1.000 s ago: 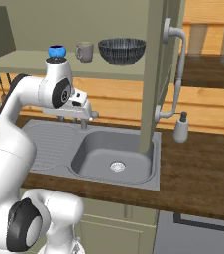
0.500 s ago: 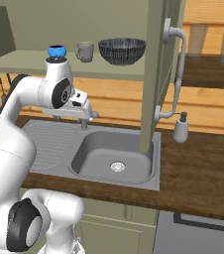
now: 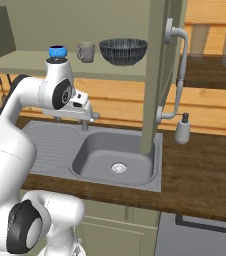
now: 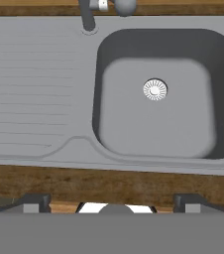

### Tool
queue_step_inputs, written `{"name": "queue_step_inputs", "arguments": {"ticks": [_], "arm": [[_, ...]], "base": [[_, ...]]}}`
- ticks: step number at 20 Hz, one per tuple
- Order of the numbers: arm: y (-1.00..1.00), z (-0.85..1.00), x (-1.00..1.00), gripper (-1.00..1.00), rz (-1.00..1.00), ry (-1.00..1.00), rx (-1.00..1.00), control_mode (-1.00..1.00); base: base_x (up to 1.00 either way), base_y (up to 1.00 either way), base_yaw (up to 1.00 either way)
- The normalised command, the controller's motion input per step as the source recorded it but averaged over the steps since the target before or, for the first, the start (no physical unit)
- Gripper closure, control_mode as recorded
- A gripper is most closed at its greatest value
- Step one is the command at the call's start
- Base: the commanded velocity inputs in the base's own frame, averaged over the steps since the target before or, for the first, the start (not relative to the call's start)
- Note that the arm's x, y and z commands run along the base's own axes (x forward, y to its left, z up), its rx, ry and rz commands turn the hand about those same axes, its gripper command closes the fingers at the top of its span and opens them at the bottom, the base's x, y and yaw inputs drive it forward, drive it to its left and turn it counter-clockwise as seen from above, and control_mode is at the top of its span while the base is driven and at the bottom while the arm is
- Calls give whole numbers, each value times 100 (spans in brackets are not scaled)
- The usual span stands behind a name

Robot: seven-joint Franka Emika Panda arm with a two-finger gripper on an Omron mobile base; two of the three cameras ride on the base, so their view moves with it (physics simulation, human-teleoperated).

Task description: Gather all objects into one cabinet and sort the glasses and bowls to opposite sides.

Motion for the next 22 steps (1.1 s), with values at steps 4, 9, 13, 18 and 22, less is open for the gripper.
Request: {"name": "queue_step_inputs", "arguments": {"ticks": [4,9,13,18,22], "arm": [[0,0,0,-100,0,0,0,100],[0,0,0,-100,0,0,0,100],[0,0,0,-100,0,0,0,100],[0,0,0,-100,0,0,0,100],[0,0,0,-100,0,0,0,100]], "base": [[-48,1,0],[-93,0,0],[-91,0,0],[-79,-4,-6],[-63,-17,-26]]}}
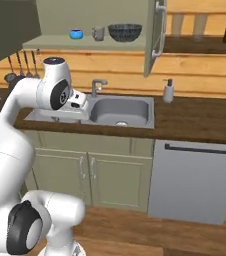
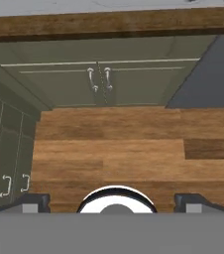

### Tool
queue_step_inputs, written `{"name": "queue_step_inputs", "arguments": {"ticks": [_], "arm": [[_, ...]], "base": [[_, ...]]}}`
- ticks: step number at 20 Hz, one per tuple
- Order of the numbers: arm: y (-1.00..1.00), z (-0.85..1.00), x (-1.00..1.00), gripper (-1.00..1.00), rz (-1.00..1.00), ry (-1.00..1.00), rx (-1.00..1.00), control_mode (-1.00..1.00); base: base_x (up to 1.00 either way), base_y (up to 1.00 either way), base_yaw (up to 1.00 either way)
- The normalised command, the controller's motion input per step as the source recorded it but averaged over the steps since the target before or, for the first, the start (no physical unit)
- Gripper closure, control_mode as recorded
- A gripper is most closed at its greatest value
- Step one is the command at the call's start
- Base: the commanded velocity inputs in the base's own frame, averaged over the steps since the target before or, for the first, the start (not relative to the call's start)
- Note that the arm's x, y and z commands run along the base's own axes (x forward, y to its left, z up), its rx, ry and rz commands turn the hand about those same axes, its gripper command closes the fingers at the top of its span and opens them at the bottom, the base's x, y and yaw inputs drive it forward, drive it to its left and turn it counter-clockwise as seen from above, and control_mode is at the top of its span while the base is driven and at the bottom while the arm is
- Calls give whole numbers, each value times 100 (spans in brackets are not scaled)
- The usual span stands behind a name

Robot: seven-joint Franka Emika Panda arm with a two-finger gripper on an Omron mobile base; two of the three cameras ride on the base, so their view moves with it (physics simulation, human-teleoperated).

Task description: Gather all objects into one cabinet and sort the glasses and bowls to opposite sides.

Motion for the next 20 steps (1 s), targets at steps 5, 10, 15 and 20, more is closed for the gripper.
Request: {"name": "queue_step_inputs", "arguments": {"ticks": [5,10,15,20], "arm": [[0,0,0,-100,0,0,0,100],[0,0,0,-100,0,0,0,100],[0,0,0,-100,0,0,0,100],[0,0,0,-100,0,0,0,100]], "base": [[-54,-9,-49],[-58,-3,-60],[-58,-4,-66],[-40,-13,-69]]}}
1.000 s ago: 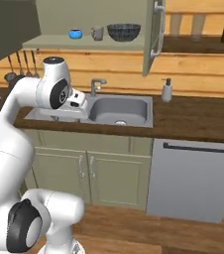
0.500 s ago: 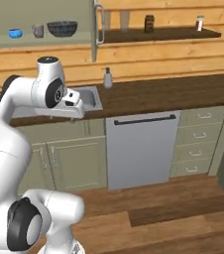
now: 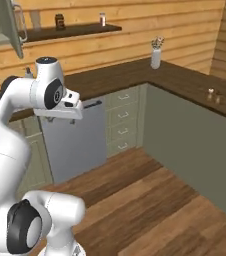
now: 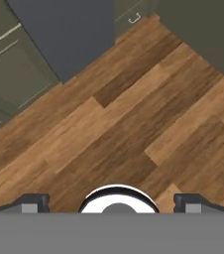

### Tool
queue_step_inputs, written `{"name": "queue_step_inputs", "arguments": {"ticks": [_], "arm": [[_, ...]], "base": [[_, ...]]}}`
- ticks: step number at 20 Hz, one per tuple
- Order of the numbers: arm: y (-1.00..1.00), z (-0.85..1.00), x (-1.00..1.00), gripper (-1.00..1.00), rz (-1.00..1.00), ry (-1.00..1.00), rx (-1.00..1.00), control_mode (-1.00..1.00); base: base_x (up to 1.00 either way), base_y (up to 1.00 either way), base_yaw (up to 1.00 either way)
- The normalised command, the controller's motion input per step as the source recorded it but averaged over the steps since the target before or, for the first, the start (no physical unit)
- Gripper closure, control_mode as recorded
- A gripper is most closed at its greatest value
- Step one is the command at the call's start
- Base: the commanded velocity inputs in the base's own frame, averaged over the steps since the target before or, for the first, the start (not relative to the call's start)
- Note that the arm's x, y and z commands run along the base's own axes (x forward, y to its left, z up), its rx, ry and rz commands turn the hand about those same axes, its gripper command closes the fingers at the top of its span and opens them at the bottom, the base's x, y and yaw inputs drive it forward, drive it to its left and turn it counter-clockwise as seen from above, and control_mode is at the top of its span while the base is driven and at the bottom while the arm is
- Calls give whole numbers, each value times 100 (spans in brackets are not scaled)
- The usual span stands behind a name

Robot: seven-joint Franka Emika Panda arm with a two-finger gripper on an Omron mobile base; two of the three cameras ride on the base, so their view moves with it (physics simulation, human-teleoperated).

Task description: Gather all objects into one cabinet and sort the glasses and bowls to opposite sides.

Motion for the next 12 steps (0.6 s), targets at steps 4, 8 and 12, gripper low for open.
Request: {"name": "queue_step_inputs", "arguments": {"ticks": [4,8,12], "arm": [[0,0,0,-100,0,0,0,100],[0,0,0,-100,0,0,0,100],[0,0,0,-100,0,0,0,100]], "base": [[-13,-10,-68],[0,-4,-71],[0,-14,-70]]}}
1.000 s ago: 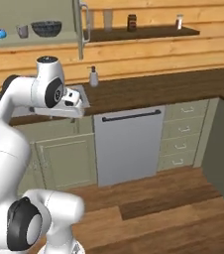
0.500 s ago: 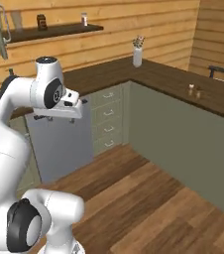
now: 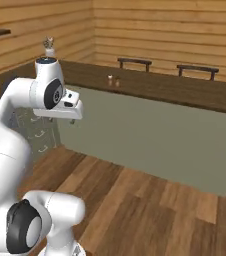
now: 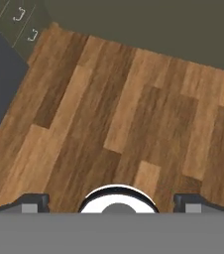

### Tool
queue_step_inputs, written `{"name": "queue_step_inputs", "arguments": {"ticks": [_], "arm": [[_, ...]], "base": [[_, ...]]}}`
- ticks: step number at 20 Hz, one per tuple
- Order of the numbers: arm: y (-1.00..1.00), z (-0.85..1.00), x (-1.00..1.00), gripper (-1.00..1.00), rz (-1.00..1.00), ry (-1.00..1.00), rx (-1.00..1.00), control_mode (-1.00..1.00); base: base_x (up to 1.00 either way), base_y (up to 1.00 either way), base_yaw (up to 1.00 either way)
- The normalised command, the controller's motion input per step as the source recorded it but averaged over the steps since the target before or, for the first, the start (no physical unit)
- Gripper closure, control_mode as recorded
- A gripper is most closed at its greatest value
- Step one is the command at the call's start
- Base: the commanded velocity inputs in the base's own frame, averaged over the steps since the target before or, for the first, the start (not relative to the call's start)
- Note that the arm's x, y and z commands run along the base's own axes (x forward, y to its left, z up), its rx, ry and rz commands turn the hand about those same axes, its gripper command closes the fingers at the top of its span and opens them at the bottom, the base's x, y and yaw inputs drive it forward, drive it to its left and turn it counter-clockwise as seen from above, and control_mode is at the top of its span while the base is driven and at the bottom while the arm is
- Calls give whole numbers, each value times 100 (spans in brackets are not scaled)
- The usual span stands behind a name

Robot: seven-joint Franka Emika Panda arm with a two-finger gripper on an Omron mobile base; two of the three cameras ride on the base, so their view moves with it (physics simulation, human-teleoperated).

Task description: Gather all objects into one cabinet and sort the glasses and bowls to opposite sides.

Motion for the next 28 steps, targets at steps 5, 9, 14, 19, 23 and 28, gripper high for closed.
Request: {"name": "queue_step_inputs", "arguments": {"ticks": [5,9,14,19,23,28], "arm": [[0,0,0,-100,0,0,0,100],[0,0,0,-100,0,0,0,100],[0,0,0,-100,0,0,0,100],[0,0,0,-100,0,0,0,100],[0,0,0,-100,0,0,0,100],[0,0,0,-100,0,0,0,100]], "base": [[0,-13,-69],[0,-13,-68],[0,-10,-65],[0,-16,-68],[0,-18,-68],[3,-19,-67]]}}
